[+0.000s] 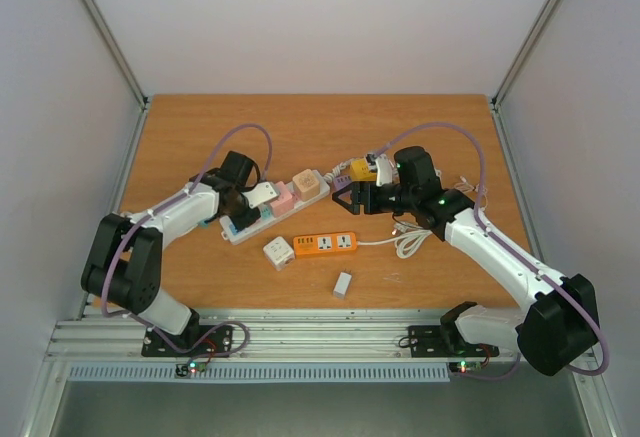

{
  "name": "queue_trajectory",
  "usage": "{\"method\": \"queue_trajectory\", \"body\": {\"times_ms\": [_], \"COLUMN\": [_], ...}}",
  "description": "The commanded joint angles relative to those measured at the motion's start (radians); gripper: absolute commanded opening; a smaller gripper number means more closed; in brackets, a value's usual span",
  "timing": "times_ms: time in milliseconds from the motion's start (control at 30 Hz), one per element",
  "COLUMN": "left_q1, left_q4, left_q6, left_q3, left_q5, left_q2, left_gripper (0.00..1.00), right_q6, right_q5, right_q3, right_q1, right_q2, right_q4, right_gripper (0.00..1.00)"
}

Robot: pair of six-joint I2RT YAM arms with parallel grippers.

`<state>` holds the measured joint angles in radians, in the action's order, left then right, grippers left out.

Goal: Insert the plug

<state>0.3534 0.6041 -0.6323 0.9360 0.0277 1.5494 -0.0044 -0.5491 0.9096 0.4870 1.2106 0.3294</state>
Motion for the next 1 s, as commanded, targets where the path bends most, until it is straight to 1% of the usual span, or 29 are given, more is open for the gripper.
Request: {"method": "queue_trajectory", "body": {"times_ms": [0, 167, 267, 467, 533, 633, 700, 967], "left_q1": [-0.005, -0.006, -0.013, -0.025, -0.024, -0.024, -0.019, 0.045], "left_q4": [0.017, 0.021, 0.024, 0.025, 0.014, -0.016, -0.045, -0.108], "left_q6": [0.026, 0.026, 0.031, 0.076, 0.111, 0.201, 0.228, 0.217], "left_q3": [-0.033, -0.053, -0.058, -0.044, -0.03, -0.02, -0.03, -0.078], "left_q5": [-0.025, -0.053, -0.032, 0.146, 0.17, 0.141, 0.116, 0.127], "left_q2": [0.075, 0.092, 0.088, 0.047, 0.049, 0.073, 0.084, 0.089], "left_gripper": [0.0, 0.0, 0.0, 0.0, 0.0, 0.0, 0.0, 0.0], "right_q6": [-0.002, -0.006, -0.007, -0.011, -0.01, -0.009, -0.007, 0.0], "right_q5": [0.005, 0.008, 0.007, 0.014, 0.015, 0.018, 0.021, 0.019], "right_q3": [-0.01, -0.012, -0.013, -0.015, -0.015, -0.015, -0.016, -0.018], "right_q1": [-0.007, -0.007, -0.007, -0.008, -0.008, -0.008, -0.01, -0.016], "right_q2": [-0.007, -0.011, -0.016, -0.022, -0.023, -0.022, -0.022, -0.015], "right_q4": [-0.016, -0.018, -0.02, -0.021, -0.021, -0.021, -0.023, -0.03], "right_gripper": [0.75, 0.75, 0.75, 0.75, 0.75, 0.75, 0.75, 0.75]}}
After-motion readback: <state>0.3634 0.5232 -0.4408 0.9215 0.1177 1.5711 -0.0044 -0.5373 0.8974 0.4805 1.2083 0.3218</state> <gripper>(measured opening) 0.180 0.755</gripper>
